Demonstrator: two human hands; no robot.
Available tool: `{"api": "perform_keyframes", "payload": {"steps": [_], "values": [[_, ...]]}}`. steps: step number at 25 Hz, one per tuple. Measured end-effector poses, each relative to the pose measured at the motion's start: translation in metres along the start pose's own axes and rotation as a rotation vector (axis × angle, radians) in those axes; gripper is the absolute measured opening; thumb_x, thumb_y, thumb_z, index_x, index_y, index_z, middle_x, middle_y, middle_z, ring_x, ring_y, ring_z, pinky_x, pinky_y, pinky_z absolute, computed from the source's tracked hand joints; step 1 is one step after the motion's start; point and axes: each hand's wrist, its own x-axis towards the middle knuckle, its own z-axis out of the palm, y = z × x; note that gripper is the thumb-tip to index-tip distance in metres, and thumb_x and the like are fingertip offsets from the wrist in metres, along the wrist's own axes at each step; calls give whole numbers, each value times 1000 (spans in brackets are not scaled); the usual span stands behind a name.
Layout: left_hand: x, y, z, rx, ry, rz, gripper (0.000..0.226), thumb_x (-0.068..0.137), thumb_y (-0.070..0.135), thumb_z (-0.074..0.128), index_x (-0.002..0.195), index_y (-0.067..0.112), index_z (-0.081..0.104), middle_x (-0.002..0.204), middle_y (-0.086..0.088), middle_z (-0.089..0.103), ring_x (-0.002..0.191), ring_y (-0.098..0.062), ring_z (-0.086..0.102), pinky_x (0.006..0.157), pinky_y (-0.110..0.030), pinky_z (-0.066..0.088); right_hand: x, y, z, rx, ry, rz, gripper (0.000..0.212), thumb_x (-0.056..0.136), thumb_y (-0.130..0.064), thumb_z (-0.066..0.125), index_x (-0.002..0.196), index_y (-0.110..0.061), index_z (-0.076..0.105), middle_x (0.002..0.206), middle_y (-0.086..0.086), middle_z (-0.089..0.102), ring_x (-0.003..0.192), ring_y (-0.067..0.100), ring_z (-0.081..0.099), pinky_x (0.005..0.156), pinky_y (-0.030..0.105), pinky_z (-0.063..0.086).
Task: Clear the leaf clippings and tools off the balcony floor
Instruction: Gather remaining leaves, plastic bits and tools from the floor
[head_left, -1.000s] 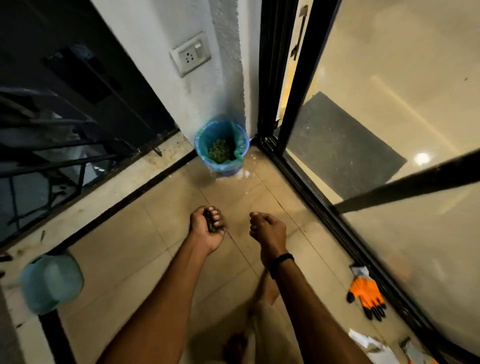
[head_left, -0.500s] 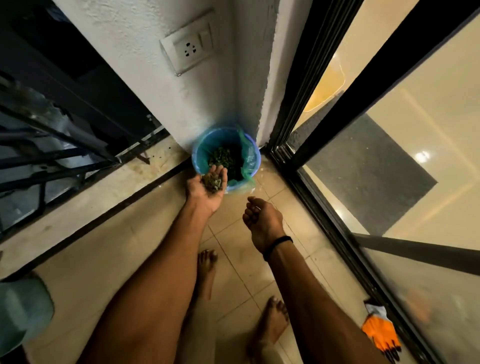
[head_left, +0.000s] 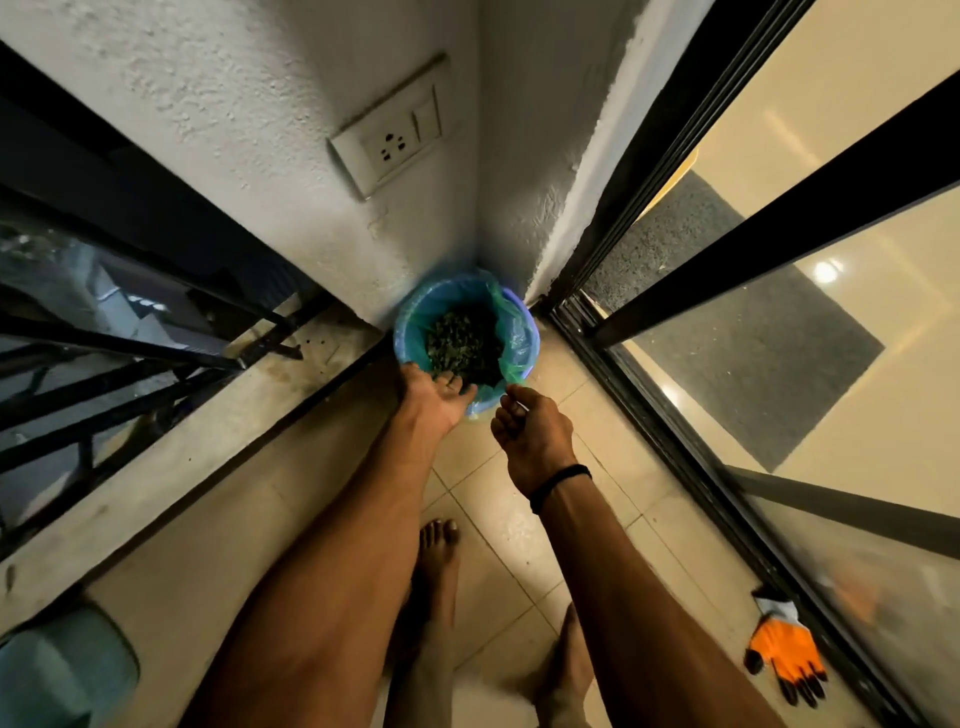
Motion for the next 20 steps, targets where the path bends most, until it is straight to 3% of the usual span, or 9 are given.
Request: {"api": "perform_keyframes", "payload": {"steps": [5, 7, 9, 10, 11, 13, 14, 16, 20], "values": [[-14, 2, 13, 230, 70, 126, 43, 106, 12, 32, 148, 2, 38, 152, -14, 43, 136, -23, 49, 103, -27, 45, -9, 0, 5, 22, 15, 3, 11, 89, -6, 59, 97, -5, 64, 71, 4, 52, 59, 14, 42, 58, 26, 39], [-14, 3, 15, 265, 148, 192, 30, 102, 9, 47, 130, 4, 58, 133, -12, 61, 100, -17, 70, 72, -20, 58, -13, 1, 4, 23, 31, 0, 10, 88, -6, 59, 96, -4, 65, 70, 4, 53, 59, 15, 44, 58, 27, 41], [-14, 3, 18, 354, 223, 258, 16, 99, 23, 59, 98, 8, 64, 100, -4, 69, 65, -10, 62, 48, -16, 51, -19, 3, 3, 27, 32, 2, 9, 88, -6, 61, 94, -3, 66, 68, 4, 54, 58, 15, 46, 58, 27, 42], [-20, 3, 23, 397, 212, 248, 23, 100, 31, 57, 92, 10, 62, 93, -4, 67, 64, -10, 59, 50, -16, 53, -24, 4, 1, 32, 37, 2, 8, 88, -6, 61, 93, -3, 66, 66, 3, 55, 57, 15, 46, 57, 27, 42], [-27, 2, 28, 442, 194, 238, 28, 103, 34, 50, 99, 10, 63, 101, -7, 68, 74, -15, 60, 64, -19, 57, -29, 6, -1, 37, 39, 3, 7, 87, -6, 62, 92, -3, 67, 64, 3, 56, 56, 15, 47, 57, 27, 42], [-40, -2, 37, 525, 145, 212, 40, 106, 32, 37, 136, 9, 51, 136, -11, 56, 114, -24, 56, 97, -29, 46, -39, 8, -6, 65, 30, 10, 8, 87, -6, 61, 91, -3, 68, 61, 1, 56, 53, 14, 46, 56, 27, 41], [-49, -5, 40, 567, 132, 195, 45, 106, 34, 36, 144, 11, 44, 138, -11, 50, 120, -26, 50, 94, -29, 41, -45, 8, -10, 87, 22, 14, 10, 88, -6, 60, 93, -2, 68, 61, 2, 56, 53, 14, 46, 56, 26, 41], [-68, -13, 43, 624, 126, 176, 53, 102, 43, 40, 146, 14, 41, 136, -9, 48, 111, -23, 46, 81, -28, 38, -58, 7, -24, 137, 21, 12, 14, 88, -6, 59, 98, -1, 68, 65, 3, 55, 54, 13, 46, 55, 26, 40], [-79, -41, 40, 719, 145, 171, 72, 95, 60, 46, 151, 15, 36, 155, -9, 35, 137, -22, 39, 109, -34, 33, -76, 1, -64, 251, 54, 2, 20, 89, -6, 58, 105, 1, 67, 69, 4, 56, 55, 14, 48, 54, 25, 41]]}}
